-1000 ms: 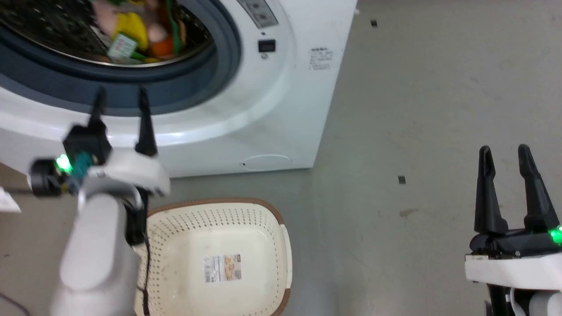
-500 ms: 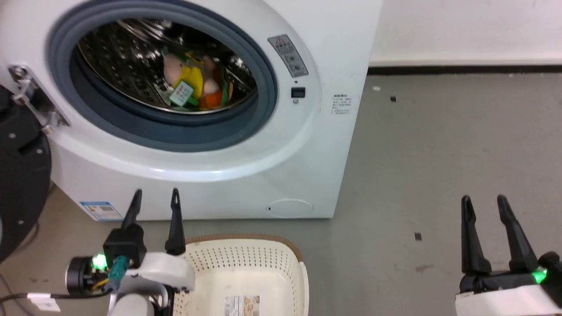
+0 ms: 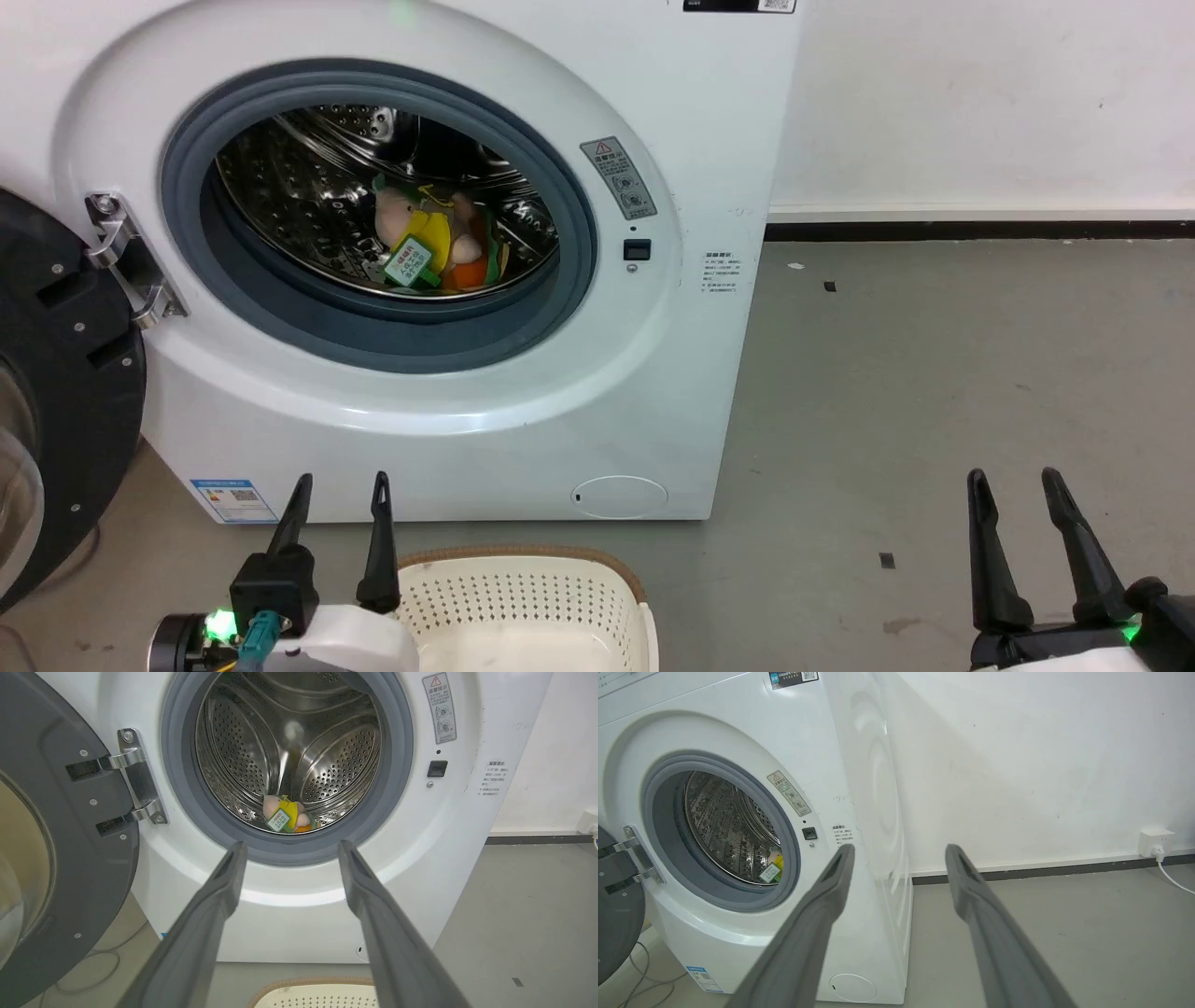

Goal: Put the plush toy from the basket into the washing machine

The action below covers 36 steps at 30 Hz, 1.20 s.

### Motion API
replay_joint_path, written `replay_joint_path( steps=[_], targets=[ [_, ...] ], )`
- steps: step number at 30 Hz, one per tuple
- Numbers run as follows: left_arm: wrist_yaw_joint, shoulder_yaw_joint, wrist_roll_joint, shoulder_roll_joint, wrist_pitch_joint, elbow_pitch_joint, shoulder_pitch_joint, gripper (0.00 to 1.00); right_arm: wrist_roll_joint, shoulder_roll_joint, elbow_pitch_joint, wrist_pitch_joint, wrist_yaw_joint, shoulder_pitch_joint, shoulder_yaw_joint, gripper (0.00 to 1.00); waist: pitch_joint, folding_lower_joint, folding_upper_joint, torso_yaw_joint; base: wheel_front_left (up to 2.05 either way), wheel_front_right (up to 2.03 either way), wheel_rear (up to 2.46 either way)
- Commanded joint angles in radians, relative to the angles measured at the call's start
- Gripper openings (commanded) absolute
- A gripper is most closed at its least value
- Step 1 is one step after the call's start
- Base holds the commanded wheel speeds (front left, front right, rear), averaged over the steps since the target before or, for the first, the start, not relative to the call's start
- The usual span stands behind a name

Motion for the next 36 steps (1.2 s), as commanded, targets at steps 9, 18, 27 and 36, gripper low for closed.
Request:
replay_joint_path(
  steps=[9, 18, 27, 36],
  targets=[
    [-0.005, 0.002, 0.006, -0.003, 0.009, -0.006, 0.005, 0.0, -0.006, 0.0, 0.002, 0.008, 0.0, -0.001, 0.001, 0.0, -0.003, 0.0002, 0.0, -0.001, 0.0, 0.0, 0.0],
    [-0.009, 0.004, 0.012, -0.006, 0.027, -0.022, 0.008, 0.0, -0.022, 0.0, 0.006, 0.026, 0.0, -0.008, 0.004, 0.0, -0.002, 0.0002, 0.0, -0.001, 0.0, 0.0, 0.0],
    [-0.012, 0.006, 0.017, -0.008, 0.046, -0.039, 0.012, 0.0, -0.038, 0.0, 0.009, 0.045, 0.0, -0.016, 0.008, 0.0, -0.001, 0.0002, 0.0, -0.001, 0.0, 0.0, 0.0],
    [-0.017, 0.008, 0.024, -0.012, 0.068, -0.059, 0.015, 0.0, -0.057, 0.0, 0.013, 0.067, 0.0, -0.026, 0.013, 0.0, 0.0, 0.0002, 0.0, -0.001, 0.0, 0.0, 0.0]
  ],
)
